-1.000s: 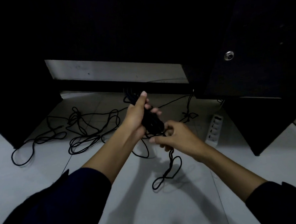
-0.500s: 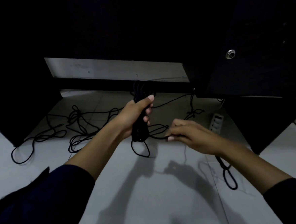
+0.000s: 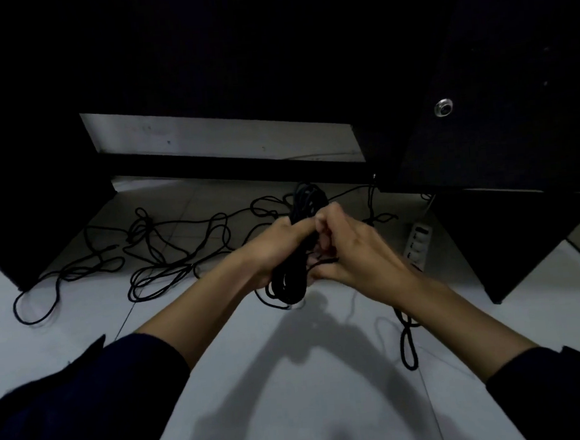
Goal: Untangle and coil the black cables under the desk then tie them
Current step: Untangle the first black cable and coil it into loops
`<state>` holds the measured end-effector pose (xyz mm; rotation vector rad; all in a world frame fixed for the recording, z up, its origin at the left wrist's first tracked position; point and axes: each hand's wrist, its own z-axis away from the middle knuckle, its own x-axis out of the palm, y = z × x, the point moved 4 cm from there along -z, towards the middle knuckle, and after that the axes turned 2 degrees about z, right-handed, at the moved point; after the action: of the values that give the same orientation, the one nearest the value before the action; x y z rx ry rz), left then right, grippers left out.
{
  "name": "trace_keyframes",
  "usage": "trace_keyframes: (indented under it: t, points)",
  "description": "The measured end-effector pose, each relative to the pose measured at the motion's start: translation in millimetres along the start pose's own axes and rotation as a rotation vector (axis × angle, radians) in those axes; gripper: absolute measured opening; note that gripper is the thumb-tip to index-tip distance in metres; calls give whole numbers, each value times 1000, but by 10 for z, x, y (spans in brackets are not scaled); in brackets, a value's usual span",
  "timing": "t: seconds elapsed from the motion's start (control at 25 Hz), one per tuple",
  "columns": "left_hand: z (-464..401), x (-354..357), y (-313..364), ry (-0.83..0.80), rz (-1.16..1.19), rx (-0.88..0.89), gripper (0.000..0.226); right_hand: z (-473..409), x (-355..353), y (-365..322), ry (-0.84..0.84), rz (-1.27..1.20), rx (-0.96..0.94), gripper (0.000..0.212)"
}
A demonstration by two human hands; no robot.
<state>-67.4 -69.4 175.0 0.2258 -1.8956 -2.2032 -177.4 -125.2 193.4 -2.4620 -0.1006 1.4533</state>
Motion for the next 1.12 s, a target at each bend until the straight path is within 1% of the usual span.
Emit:
trace_keyframes:
  t: [0.08,0.16,0.24,0.36,0.4,0.44,0.56,0.64,0.68,0.76,0.8,0.88,0.96,1.04,1.12]
  points:
    - [-10,13,-9,5,-20,-7,34,37,29,-29,54,76,-14,61]
    - [-16,25,-38,7,-113,5,35,37,74,-54,25,91,-20,64]
    - [-10,41,-91,0,-193,-2,33,16,103,-55,-43,28,-4,63]
    - [-1,3,-114,18,-210,-29,28,17,110,-35,-147,-192,52,62]
    - [1,-26,-99,35,-207,-35,25,26,96,-18,-157,-231,71,63]
    - [3,-55,-80,51,-205,-40,22,24,76,8,-149,-215,75,62]
    - [17,-109,-19,64,-233,-43,21,10,14,153,-141,-52,50,45]
    - [20,-131,3,54,-210,-39,25,36,37,255,-203,47,53,28]
    - [19,-145,9,55,-193,-43,27,71,71,301,-233,30,87,19]
    - [19,-169,7,50,-193,-51,29,128,109,355,-248,-130,147,11]
    - [20,-182,-2,43,-202,-57,29,140,104,370,-251,-196,153,11]
    - [23,-235,-26,46,-199,-76,30,164,75,413,-293,-216,154,18]
    - [33,-301,-46,52,-189,-100,32,204,42,498,-347,-178,182,24]
    - [67,-305,-76,-24,-224,-139,35,241,24,549,-374,-258,238,26]
    - [117,-245,-116,-139,-258,-185,39,232,0,552,-379,-494,290,21]
